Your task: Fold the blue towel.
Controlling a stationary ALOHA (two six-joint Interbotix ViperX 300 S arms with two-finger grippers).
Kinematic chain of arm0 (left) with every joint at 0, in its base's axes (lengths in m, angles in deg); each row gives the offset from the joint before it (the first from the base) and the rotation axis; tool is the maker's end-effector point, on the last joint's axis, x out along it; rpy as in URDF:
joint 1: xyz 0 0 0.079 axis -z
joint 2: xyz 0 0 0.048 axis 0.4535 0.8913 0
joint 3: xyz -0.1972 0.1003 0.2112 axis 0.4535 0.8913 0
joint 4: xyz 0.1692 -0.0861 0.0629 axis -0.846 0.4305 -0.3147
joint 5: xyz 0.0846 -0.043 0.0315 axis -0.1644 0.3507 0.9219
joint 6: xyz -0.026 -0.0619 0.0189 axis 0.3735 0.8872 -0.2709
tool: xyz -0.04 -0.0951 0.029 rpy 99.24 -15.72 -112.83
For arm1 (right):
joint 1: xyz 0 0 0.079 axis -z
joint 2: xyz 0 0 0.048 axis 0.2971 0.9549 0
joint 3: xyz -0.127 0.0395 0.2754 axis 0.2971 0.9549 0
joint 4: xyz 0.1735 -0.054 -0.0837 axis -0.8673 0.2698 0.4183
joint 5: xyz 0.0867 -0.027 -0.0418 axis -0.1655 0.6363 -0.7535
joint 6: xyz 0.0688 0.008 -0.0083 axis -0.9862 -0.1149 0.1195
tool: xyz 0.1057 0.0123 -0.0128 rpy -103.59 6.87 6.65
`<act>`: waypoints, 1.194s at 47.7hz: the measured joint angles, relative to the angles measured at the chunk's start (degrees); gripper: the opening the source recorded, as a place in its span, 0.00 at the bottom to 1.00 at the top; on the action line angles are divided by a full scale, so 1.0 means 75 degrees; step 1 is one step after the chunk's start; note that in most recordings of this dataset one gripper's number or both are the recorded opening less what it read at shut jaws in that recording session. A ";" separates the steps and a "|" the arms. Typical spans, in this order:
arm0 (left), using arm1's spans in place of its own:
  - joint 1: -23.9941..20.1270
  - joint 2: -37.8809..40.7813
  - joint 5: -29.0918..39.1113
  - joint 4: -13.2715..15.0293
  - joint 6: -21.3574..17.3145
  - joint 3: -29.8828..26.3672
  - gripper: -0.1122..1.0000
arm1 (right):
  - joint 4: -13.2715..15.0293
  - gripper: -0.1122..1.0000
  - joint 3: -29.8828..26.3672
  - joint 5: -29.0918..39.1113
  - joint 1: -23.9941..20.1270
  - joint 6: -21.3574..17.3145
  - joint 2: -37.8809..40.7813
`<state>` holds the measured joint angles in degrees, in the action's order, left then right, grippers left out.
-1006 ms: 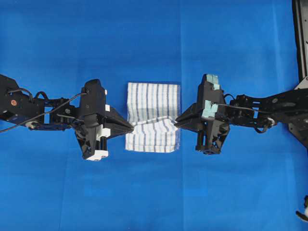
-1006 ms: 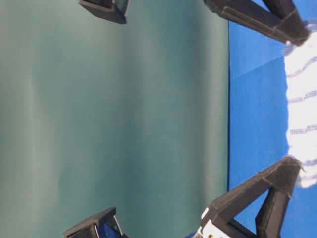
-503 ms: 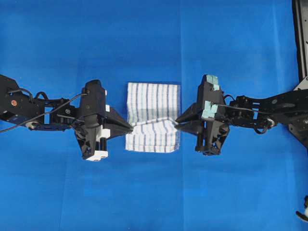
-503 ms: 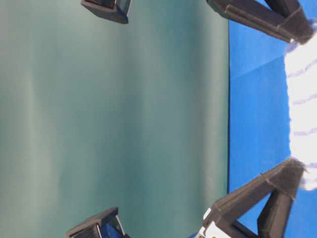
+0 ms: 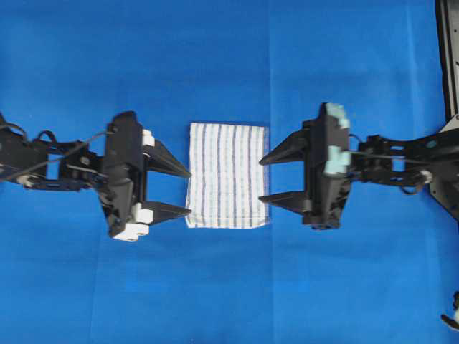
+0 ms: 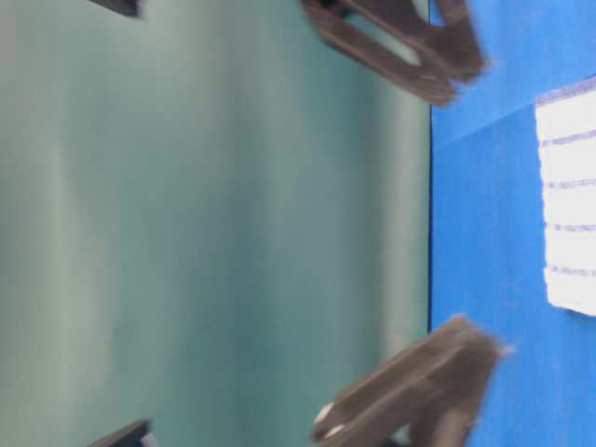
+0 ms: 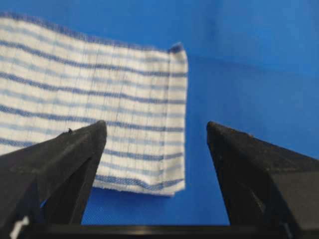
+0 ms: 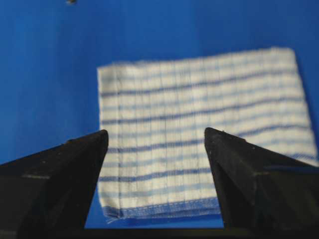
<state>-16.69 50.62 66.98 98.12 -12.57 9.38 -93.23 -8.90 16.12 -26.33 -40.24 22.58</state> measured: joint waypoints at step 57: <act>-0.0129 -0.5789 -0.0117 0.0000 -0.1020 0.3563 0.77 | 0.0551 0.84 0.2730 0.2074 0.1430 0.1922 -0.6387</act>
<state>-17.65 7.20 66.10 98.12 -20.22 36.10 -89.10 11.58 31.67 -15.61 -25.83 -25.32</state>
